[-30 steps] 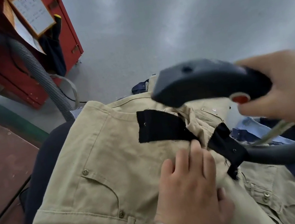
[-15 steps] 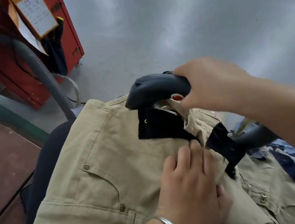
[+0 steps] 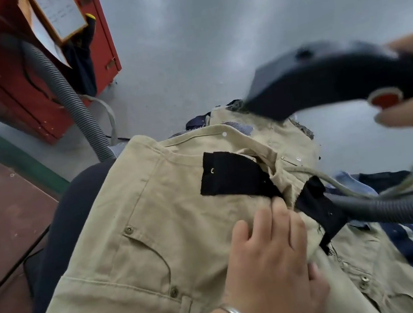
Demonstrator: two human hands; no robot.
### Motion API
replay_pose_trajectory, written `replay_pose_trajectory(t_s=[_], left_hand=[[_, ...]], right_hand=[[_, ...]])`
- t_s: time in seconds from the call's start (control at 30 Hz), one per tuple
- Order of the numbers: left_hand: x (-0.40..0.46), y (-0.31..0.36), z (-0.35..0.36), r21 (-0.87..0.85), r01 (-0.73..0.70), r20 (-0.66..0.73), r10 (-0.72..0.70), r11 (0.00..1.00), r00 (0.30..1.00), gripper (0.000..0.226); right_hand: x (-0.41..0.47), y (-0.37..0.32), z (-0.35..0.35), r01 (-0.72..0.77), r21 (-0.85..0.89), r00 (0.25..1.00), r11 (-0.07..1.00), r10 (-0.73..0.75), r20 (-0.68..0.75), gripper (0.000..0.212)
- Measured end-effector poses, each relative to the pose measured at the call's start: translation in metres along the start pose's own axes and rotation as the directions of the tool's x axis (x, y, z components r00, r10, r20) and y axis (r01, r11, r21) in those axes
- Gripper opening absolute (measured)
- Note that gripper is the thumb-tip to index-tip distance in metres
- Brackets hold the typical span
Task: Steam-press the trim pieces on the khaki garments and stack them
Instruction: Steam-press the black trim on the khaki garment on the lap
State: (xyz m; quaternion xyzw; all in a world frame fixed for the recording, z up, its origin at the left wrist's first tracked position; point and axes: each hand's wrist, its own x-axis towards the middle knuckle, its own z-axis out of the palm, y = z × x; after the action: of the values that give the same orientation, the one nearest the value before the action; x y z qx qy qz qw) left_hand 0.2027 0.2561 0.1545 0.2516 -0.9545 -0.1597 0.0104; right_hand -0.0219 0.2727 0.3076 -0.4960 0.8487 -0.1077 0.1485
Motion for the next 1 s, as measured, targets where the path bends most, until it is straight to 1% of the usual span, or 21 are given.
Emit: replay_pose_trajectory(t_s=[0.1, 0.23, 0.3, 0.43, 0.53, 0.6, 0.67, 0.7, 0.8, 0.9, 0.97, 1.0], left_hand=[[0.002, 0.001, 0.0, -0.003, 0.008, -0.007, -0.008, 1.0, 1.0, 0.062], [0.002, 0.001, 0.0, 0.006, -0.013, -0.055, 0.013, 1.0, 0.998, 0.058], [0.002, -0.001, 0.001, 0.001, -0.02, -0.072, 0.02, 1.0, 0.997, 0.057], [0.001, 0.0, 0.002, -0.001, -0.007, -0.039, 0.007, 1.0, 0.999, 0.062], [0.0, 0.001, 0.001, -0.006, -0.008, -0.019, 0.008, 1.0, 1.0, 0.06], [0.0, -0.001, 0.0, -0.003, 0.001, -0.026, -0.001, 1.0, 1.0, 0.061], [0.0, -0.002, 0.0, -0.001, 0.003, -0.033, -0.003, 1.0, 0.999, 0.063], [0.0, -0.003, 0.0, -0.002, 0.004, -0.034, -0.004, 1.0, 0.999, 0.063], [0.001, -0.003, 0.001, -0.004, -0.004, -0.043, 0.004, 1.0, 0.999, 0.061], [0.002, -0.002, 0.003, 0.005, -0.011, -0.047, 0.012, 1.0, 0.999, 0.061], [0.002, 0.0, 0.003, 0.023, -0.014, -0.041, 0.015, 1.0, 0.999, 0.062], [0.002, 0.0, 0.003, 0.03, -0.015, -0.036, 0.016, 0.999, 0.999, 0.062]], right_hand=[[-0.025, -0.004, 0.026, 0.059, -0.125, 0.996, 0.99, -0.051, 0.067, 0.026], [-0.033, -0.014, 0.059, 0.024, -0.193, 0.994, 0.981, -0.004, 0.106, 0.024], [-0.024, -0.019, 0.073, -0.008, -0.227, 0.995, 0.974, 0.03, 0.096, 0.021], [0.008, -0.034, 0.094, 0.015, -0.181, 0.998, 0.983, -0.025, -0.054, 0.025], [0.03, -0.041, 0.091, -0.02, -0.085, 0.989, 0.996, 0.007, -0.148, 0.018], [0.034, -0.038, 0.073, -0.03, 0.003, 0.987, 1.0, 0.03, -0.157, 0.019], [0.025, -0.033, 0.052, -0.004, 0.079, 0.993, 0.997, 0.014, -0.12, 0.023], [0.016, -0.029, 0.044, 0.007, 0.086, 0.995, 0.996, 0.001, -0.095, 0.025], [-0.016, -0.017, 0.037, -0.01, 0.034, 1.0, 0.999, 0.011, -0.022, 0.032], [-0.042, -0.005, 0.049, -0.052, -0.034, 0.996, 0.998, 0.055, 0.07, 0.025], [-0.048, -0.002, 0.062, -0.083, -0.096, 0.987, 0.992, 0.095, 0.13, 0.026], [-0.046, -0.002, 0.069, -0.085, -0.126, 0.986, 0.988, 0.102, 0.131, 0.026]])
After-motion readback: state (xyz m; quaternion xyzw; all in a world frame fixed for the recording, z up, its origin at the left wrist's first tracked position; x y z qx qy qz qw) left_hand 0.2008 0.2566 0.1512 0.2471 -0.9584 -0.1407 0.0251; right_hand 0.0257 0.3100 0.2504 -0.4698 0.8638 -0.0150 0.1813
